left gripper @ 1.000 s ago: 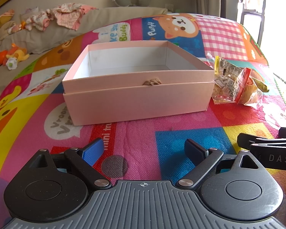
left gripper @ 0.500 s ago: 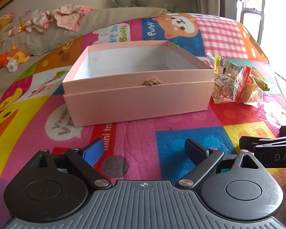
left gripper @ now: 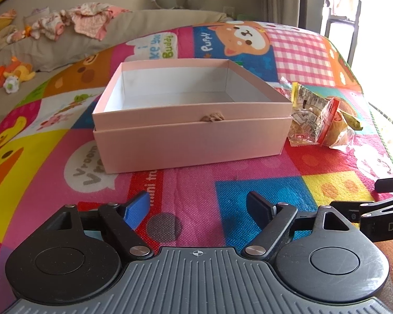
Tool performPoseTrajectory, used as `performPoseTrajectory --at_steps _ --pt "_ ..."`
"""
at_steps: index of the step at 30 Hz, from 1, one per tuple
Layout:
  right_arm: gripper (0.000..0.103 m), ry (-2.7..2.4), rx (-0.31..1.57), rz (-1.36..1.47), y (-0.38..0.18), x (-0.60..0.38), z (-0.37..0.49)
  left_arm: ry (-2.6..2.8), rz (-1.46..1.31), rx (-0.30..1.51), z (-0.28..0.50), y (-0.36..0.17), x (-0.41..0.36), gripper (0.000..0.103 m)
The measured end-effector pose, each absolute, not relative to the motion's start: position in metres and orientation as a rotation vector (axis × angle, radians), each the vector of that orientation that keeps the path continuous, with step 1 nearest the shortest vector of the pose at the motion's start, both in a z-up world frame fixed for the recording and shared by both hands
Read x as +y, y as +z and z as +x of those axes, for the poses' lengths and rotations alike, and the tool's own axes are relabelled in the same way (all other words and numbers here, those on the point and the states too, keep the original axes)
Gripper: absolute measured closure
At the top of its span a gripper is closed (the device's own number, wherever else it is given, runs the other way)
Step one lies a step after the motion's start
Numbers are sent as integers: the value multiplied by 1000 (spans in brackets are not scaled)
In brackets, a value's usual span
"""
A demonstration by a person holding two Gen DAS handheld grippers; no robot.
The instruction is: Organize objects
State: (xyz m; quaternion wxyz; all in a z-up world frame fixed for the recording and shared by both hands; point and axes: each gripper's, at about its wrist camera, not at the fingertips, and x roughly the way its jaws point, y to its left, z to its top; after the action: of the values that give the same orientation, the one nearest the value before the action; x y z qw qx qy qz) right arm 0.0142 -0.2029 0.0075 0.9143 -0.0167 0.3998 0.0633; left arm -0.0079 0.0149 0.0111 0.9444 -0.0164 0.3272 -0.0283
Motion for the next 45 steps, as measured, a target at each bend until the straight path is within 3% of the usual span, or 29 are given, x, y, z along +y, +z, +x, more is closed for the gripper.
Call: performPoseTrajectory --at_steps 4,10,15,18,20,24,30,38,40,42,43,45 --pt "0 194 829 -21 15 -205 7 -51 -17 561 -24 45 32 23" --pt "0 192 615 -87 60 -206 -15 1 11 418 18 103 66 23" --pt "0 220 552 -58 95 -209 -1 79 3 593 99 89 91 27" --pt "0 227 551 -15 110 -217 15 82 -52 690 129 68 103 45" --pt "0 217 559 -6 117 -221 29 85 -66 734 137 58 108 70" --pt "0 194 576 -28 131 -221 75 48 -66 807 143 43 109 89" --pt "0 282 781 77 128 -201 195 17 -87 825 144 38 114 89" --pt "0 161 978 122 66 -144 345 -28 -122 810 144 38 122 86" --pt "6 144 1028 137 52 -135 366 -30 -124 804 143 37 122 86" --pt "20 133 1076 154 42 -129 377 -33 -132 800 143 37 123 86" --pt "34 112 1096 158 38 -128 380 -34 -138 800 143 37 124 85" --pt "42 98 1094 157 37 -131 378 -32 -141 797 143 37 123 86"
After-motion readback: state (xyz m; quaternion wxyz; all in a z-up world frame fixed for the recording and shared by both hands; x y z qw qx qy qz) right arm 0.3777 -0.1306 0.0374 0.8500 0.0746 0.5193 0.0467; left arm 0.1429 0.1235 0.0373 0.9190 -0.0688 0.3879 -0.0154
